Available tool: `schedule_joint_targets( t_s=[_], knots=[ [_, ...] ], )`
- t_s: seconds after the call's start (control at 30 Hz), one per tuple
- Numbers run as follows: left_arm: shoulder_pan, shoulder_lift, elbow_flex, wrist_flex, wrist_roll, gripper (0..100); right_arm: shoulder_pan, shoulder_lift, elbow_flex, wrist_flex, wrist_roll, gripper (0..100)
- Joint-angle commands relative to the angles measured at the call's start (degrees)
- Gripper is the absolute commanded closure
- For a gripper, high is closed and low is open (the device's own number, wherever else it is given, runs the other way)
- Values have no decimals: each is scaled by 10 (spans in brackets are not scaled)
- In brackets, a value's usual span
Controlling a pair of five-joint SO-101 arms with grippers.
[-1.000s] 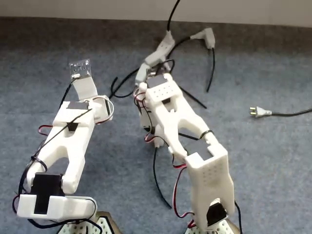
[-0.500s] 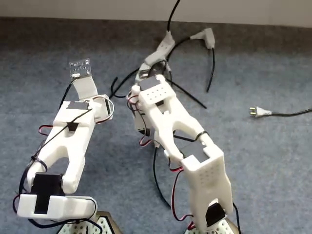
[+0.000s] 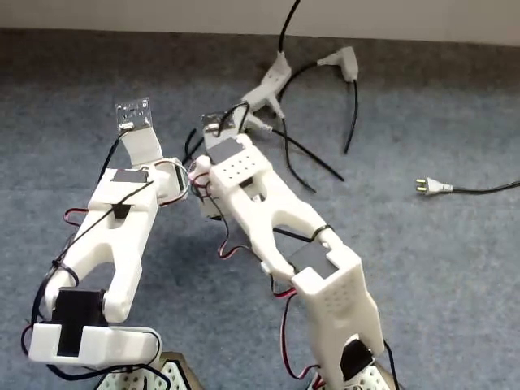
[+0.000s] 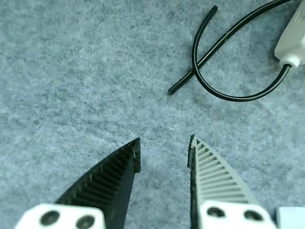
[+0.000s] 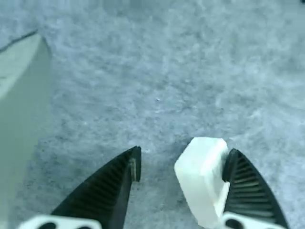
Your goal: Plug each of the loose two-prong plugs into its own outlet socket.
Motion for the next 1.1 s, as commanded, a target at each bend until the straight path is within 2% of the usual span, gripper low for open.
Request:
schedule_joint_targets(
  t_s=[0.0, 0.13, 0.37, 0.53, 0.63, 0.73, 0.93, 1.07],
  knots=[
    [-4, -22, -20, -10, 4, 829, -30, -8, -32, -22, 9, 731],
    [-4, -22, -20, -10, 4, 829, -18, -8, -83, 14, 10, 731],
    [-2, -22, -20, -11, 4, 829, -5, -9, -176, 142, 11, 731],
    [-5, -22, -19, -11, 4, 829, 111, -8, -288, 253, 13, 731],
    [-5, -22, -19, -11, 4, 829, 167, -9, -303, 252, 93, 731],
    [-5, -22, -19, -11, 4, 829, 178, -9, -269, 252, 182, 731],
    [-2, -22, -19, -11, 4, 829, 160, -7, -195, 251, 261, 731],
    [-2, -22, -19, -11, 4, 829, 124, -6, -167, 251, 313, 731]
  ],
)
